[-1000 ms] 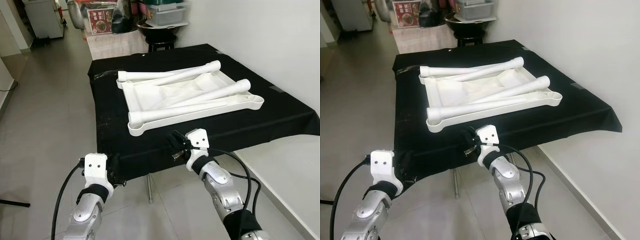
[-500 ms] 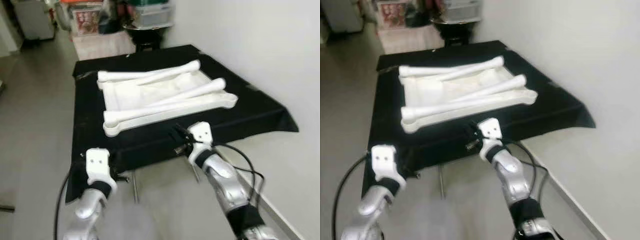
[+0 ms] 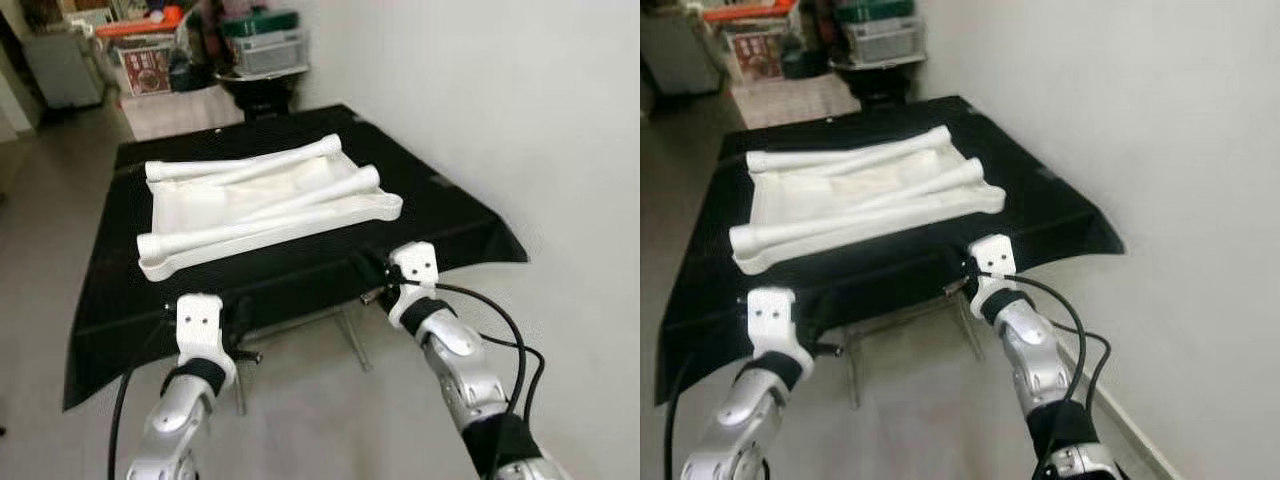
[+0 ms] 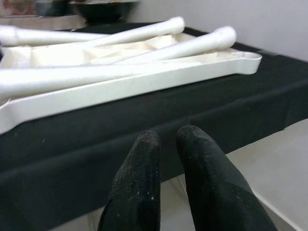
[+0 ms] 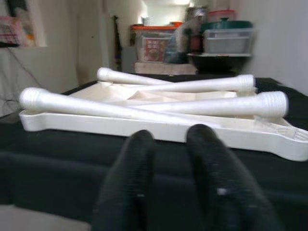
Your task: Building children table
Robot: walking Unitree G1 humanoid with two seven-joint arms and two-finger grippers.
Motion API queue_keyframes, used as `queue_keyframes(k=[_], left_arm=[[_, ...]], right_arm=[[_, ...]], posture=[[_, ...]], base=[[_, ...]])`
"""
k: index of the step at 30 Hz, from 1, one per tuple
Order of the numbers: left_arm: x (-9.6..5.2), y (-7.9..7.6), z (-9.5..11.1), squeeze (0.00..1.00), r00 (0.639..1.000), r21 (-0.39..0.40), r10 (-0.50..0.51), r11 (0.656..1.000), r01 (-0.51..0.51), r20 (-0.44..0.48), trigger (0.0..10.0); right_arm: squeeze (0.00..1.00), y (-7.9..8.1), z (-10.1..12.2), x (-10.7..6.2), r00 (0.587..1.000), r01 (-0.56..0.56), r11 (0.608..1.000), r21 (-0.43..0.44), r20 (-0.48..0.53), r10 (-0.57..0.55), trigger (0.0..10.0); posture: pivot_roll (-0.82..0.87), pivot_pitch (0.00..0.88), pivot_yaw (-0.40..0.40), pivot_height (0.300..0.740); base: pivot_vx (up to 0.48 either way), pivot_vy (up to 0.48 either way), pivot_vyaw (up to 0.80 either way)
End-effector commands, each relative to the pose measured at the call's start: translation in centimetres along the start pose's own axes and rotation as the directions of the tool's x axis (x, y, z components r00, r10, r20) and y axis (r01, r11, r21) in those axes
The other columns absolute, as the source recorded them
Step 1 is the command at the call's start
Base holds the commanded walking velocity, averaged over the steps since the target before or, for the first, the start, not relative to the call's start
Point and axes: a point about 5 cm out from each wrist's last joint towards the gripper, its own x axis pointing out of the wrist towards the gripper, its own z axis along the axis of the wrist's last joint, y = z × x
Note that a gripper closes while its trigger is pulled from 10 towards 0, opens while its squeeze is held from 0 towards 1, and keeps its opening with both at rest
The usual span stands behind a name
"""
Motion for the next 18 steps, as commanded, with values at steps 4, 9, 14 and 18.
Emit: queue_keyframes(k=[4, 9, 14, 18], left_arm=[[-0.09, 0.89, 0.37, 0.00, 0.998, 0.003, 0.053, 0.999, -0.053, 0.019, 10.0], [-0.22, 1.02, 0.70, 0.00, 0.997, -0.008, 0.063, 0.998, -0.063, 0.036, 10.0], [-0.28, 1.04, 0.96, 0.00, 0.997, -0.039, 0.051, 0.998, -0.049, 0.063, 0.0], [-0.33, 0.94, 1.10, 0.00, 0.997, -0.050, 0.036, 0.998, -0.033, 0.075, 0.0]], right_arm=[[1.00, 0.57, 0.36, 0.33, 0.999, -0.029, 1.000, 0.012, 0.019, 0.029, 10.0], [1.00, 0.56, 0.52, 0.44, 0.999, -0.030, 0.999, 0.015, 0.022, 0.030, 10.0], [1.00, 0.64, 0.62, 0.51, 0.999, -0.032, 0.999, 0.008, 0.027, 0.032, 10.0], [1.00, 0.72, 0.67, 0.52, 0.999, -0.036, 0.999, 0.003, 0.029, 0.036, 10.0]], posture=[[-0.07, 0.000, 0.021, 0.740], [-0.07, 0.000, 0.023, 0.740], [-0.07, 0.000, 0.026, 0.740], [-0.08, 0.000, 0.029, 0.740]], base=[[0.000, 0.000, 0.00], [0.000, 0.000, 0.00], [0.000, 0.000, 0.00], [0.000, 0.000, 0.00]])
